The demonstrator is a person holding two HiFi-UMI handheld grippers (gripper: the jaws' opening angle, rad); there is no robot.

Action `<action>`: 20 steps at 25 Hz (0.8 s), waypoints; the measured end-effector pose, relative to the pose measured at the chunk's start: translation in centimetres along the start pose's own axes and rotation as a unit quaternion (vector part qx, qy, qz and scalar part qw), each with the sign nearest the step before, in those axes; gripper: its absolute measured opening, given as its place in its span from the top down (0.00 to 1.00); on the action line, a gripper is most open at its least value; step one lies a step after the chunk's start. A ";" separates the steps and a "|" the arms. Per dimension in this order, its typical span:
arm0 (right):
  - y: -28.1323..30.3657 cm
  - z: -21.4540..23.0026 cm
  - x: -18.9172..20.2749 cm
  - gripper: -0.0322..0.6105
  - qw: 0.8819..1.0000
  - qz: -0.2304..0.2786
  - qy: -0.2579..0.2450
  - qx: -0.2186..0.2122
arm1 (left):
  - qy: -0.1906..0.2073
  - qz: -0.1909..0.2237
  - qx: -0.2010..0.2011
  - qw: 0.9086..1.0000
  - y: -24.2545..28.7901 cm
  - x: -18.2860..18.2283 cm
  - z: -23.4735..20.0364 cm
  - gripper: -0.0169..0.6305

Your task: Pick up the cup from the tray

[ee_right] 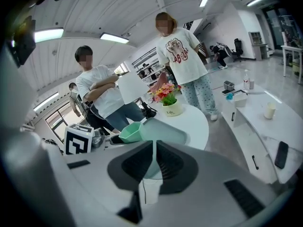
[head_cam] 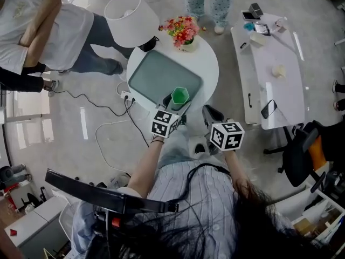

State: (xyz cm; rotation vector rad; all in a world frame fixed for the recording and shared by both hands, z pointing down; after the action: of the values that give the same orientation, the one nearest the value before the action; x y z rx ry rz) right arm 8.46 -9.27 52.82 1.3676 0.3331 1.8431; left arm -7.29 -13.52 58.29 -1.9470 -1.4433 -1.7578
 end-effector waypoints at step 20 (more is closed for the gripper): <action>-9.6 -0.7 6.4 0.88 0.997 0.039 -0.022 -0.068 | 0.010 0.038 -0.062 0.997 -7.7 1.7 13.1 0.47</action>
State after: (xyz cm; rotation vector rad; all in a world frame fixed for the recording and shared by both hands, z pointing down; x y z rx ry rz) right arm 11.46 1.72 50.92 1.3412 0.1311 1.8611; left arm -3.99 0.07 52.18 -2.0074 -1.2646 -1.8690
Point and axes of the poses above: the fingertips, and each gripper's own axes: y forward along the fingers, z to its right, x out of its underside, the point moved 6 cm from there along -y, backward along the fingers, and after that the axes turned 8 degrees about x, right-handed, at the moved point
